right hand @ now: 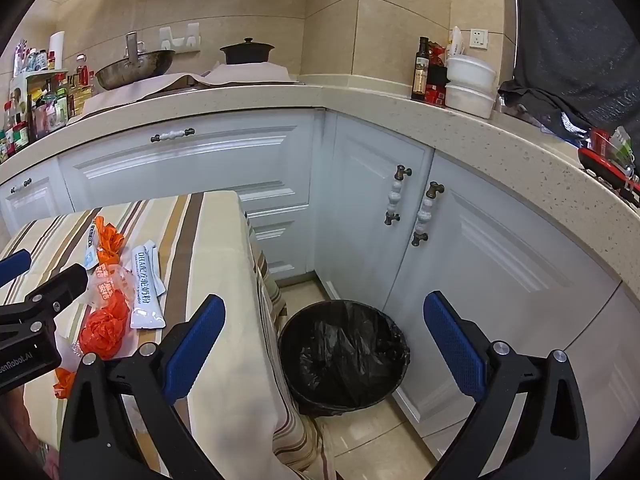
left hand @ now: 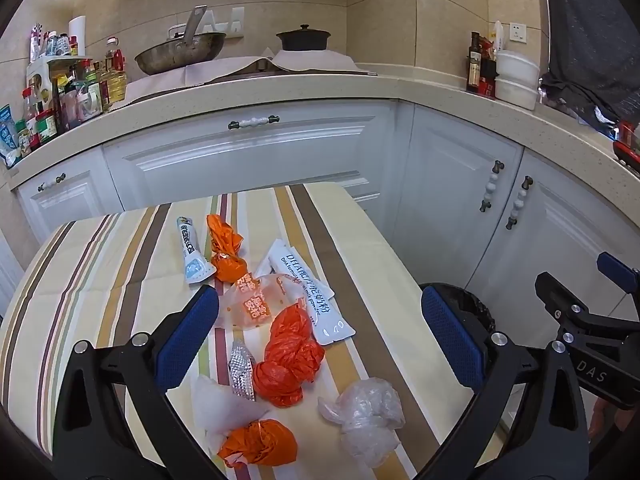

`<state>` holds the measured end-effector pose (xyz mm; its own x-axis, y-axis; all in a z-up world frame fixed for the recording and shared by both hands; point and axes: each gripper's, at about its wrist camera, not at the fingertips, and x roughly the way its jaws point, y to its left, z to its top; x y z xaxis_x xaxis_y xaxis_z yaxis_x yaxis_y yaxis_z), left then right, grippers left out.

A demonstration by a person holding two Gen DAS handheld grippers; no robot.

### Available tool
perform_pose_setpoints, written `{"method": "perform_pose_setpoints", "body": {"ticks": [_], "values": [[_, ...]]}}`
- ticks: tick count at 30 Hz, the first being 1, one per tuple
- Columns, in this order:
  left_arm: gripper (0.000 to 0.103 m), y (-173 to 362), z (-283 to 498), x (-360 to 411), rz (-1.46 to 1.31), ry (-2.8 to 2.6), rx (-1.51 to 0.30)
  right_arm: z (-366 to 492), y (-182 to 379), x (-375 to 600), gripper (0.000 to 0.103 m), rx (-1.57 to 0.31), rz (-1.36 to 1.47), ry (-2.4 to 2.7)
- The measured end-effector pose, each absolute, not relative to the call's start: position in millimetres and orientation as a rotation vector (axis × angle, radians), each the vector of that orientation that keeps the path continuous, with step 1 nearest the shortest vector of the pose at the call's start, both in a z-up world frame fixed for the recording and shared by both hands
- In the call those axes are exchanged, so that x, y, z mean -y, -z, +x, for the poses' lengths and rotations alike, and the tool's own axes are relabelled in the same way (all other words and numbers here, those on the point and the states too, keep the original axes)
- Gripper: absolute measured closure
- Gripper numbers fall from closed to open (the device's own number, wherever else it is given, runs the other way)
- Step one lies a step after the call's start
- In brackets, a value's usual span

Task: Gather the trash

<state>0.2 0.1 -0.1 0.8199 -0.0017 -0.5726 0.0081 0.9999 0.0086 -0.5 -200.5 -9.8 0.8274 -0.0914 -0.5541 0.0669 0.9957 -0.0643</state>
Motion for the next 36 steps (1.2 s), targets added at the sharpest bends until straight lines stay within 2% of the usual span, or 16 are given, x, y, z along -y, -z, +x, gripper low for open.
{"method": "perform_pose_setpoints", "body": {"ticks": [36], "values": [[0.004, 2, -1, -11, 0.017, -0.007, -0.62, -2, 9, 199, 0.006, -0.592, -0.047, 0.085]]}}
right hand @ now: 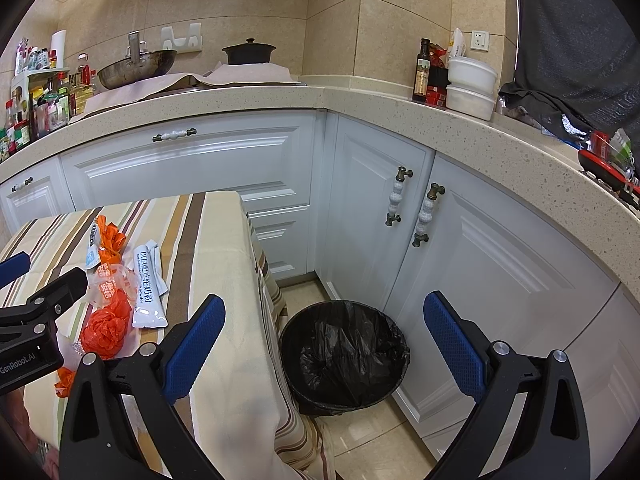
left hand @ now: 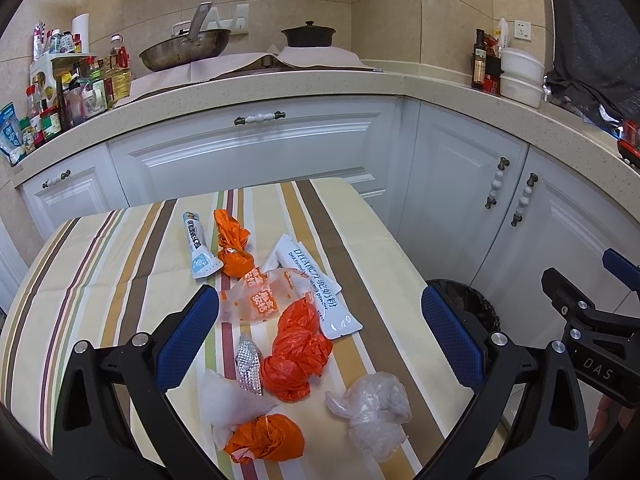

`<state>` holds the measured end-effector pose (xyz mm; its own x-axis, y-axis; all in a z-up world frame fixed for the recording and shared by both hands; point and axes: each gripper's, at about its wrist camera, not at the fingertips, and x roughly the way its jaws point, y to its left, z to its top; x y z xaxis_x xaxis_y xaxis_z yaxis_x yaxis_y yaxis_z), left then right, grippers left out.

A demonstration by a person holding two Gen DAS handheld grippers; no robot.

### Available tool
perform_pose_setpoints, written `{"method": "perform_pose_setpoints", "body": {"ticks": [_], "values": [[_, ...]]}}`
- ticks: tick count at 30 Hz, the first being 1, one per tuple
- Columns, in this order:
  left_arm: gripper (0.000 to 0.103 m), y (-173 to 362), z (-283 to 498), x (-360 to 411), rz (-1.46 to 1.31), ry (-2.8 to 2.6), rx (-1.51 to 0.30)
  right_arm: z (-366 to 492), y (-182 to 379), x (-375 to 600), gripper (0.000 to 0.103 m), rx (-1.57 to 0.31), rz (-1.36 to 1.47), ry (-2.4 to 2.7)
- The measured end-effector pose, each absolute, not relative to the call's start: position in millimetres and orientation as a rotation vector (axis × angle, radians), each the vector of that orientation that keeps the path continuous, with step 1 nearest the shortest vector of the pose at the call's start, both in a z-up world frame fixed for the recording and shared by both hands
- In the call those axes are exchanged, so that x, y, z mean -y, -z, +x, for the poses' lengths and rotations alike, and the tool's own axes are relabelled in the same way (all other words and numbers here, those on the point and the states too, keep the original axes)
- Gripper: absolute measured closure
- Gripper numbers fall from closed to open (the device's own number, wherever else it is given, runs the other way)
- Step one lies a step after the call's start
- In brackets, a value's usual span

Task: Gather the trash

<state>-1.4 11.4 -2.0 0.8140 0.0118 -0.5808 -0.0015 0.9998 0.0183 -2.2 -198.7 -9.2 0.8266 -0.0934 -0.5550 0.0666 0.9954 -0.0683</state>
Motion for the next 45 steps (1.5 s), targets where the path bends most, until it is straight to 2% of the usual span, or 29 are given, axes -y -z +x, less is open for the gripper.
{"method": "perform_pose_setpoints", "body": {"ticks": [45], "values": [[0.004, -4.9, -7.0, -7.6, 0.021, -0.004, -0.611, -7.9, 4.1, 200.9, 0.006, -0.579, -0.046, 0.089]]}}
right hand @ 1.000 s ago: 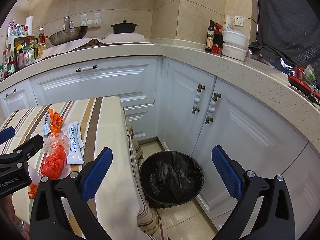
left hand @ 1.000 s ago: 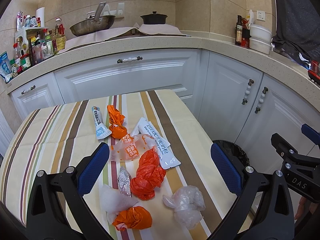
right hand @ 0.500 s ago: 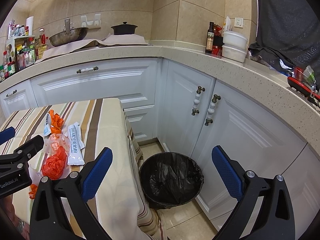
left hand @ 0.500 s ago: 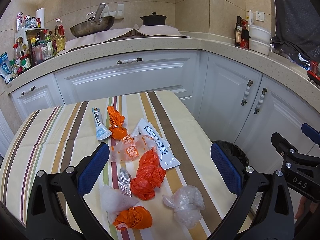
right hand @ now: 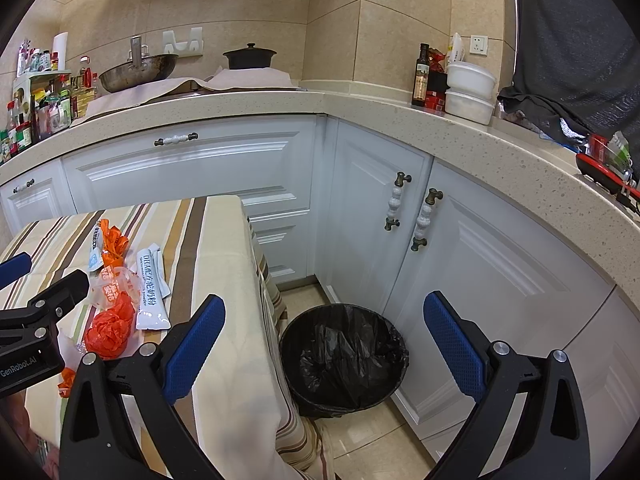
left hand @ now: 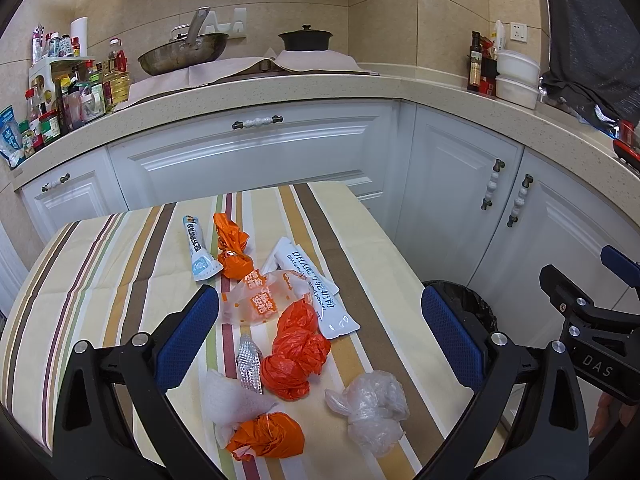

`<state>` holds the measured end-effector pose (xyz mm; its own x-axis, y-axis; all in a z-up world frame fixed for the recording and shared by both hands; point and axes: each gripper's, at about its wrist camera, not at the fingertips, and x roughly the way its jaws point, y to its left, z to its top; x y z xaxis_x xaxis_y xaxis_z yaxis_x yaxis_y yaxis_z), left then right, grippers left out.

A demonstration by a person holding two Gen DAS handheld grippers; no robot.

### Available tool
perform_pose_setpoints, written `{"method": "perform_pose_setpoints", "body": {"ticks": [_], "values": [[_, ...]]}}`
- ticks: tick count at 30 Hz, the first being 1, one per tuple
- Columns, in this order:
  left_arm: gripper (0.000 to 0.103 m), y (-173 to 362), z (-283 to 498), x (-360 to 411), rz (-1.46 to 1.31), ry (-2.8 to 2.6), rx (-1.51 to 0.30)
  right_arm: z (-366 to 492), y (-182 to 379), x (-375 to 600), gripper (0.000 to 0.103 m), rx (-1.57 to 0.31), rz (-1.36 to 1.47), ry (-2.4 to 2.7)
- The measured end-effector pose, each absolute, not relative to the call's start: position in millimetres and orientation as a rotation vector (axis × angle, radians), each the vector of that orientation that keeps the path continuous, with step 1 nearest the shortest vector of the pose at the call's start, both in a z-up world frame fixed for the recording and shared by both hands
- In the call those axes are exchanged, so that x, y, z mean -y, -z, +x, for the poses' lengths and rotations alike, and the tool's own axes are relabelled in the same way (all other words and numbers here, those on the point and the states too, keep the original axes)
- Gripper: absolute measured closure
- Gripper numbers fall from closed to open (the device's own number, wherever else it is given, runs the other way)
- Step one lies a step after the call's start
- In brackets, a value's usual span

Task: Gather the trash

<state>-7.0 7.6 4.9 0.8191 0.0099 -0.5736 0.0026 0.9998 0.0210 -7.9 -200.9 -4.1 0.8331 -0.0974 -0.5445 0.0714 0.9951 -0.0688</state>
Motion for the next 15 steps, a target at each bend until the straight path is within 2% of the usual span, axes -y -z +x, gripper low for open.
{"method": "perform_pose_setpoints", "body": {"ticks": [15], "values": [[0.004, 10, -7, -23, 0.015, -0.017, -0.627, -5, 22, 188, 0.006, -0.604, -0.031, 0.032]]}}
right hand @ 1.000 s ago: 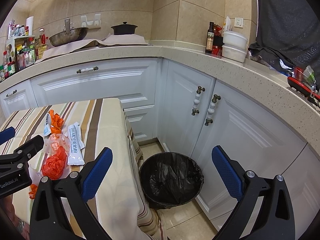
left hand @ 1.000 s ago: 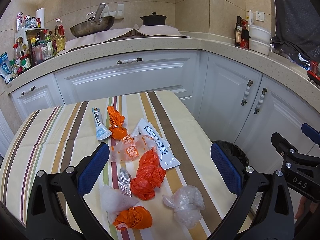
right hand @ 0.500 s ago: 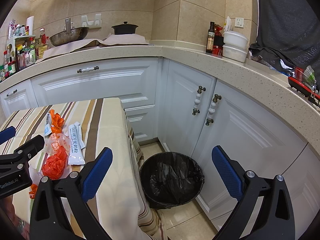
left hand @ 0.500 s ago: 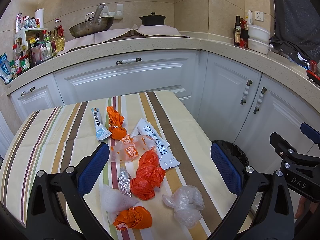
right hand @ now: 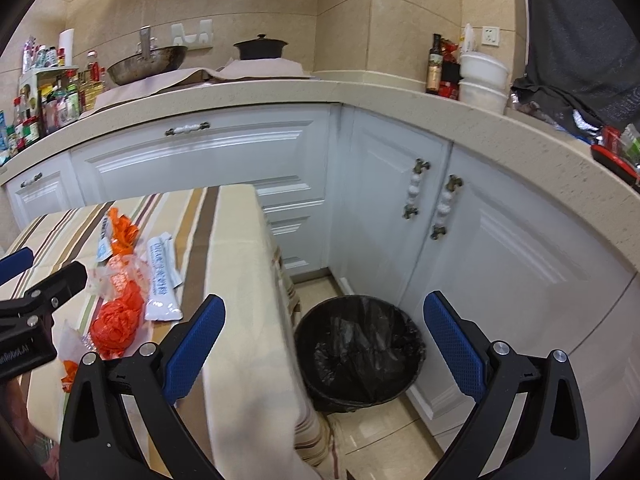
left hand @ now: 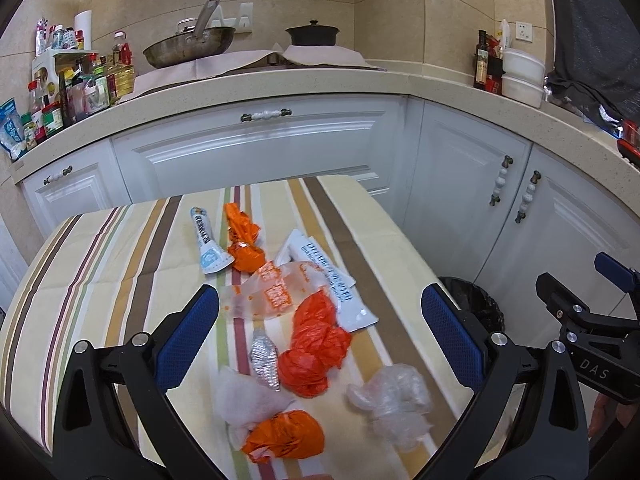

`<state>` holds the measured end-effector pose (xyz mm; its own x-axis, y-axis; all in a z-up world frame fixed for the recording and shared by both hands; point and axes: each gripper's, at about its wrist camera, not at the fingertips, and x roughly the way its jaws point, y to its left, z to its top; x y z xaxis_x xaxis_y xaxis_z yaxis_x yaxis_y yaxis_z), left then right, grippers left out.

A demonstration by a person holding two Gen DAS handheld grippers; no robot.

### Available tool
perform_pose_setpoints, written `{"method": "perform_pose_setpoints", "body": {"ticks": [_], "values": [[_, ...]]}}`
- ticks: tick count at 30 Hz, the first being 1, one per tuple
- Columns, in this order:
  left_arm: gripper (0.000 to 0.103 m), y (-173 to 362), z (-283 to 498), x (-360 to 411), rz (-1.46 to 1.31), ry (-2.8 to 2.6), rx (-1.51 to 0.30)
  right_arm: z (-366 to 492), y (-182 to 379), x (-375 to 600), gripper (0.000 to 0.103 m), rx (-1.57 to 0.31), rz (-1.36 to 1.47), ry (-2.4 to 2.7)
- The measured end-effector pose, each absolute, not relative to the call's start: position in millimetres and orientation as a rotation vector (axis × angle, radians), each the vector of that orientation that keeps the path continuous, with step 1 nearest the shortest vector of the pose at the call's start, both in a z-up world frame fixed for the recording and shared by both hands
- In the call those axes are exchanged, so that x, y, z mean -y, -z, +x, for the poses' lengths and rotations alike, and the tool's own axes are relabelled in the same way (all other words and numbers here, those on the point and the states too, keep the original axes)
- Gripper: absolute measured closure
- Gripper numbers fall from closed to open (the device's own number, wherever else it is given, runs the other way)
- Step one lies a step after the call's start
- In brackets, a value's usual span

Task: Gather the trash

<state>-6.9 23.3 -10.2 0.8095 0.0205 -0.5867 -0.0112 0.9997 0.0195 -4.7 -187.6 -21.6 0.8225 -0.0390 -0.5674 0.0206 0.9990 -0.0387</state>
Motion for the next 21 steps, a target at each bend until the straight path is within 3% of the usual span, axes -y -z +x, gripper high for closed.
{"method": "perform_pose_setpoints", "body": {"ticks": [9, 13, 21], "values": [[0.006, 39, -17, -78, -0.032, -0.057, -0.699, -8, 49, 147, 0.007, -0.619, -0.025, -0.129], [0.022, 51, -27, -94, -0.039, -0.061, -0.729, -12, 59, 124, 0.007, -0.643, -0.026, -0.212], [0.022, 61, -46, -110, -0.065, -0.033, -0.733, -12, 81, 89, 0.009, -0.697, -0.067, -0.317]]}}
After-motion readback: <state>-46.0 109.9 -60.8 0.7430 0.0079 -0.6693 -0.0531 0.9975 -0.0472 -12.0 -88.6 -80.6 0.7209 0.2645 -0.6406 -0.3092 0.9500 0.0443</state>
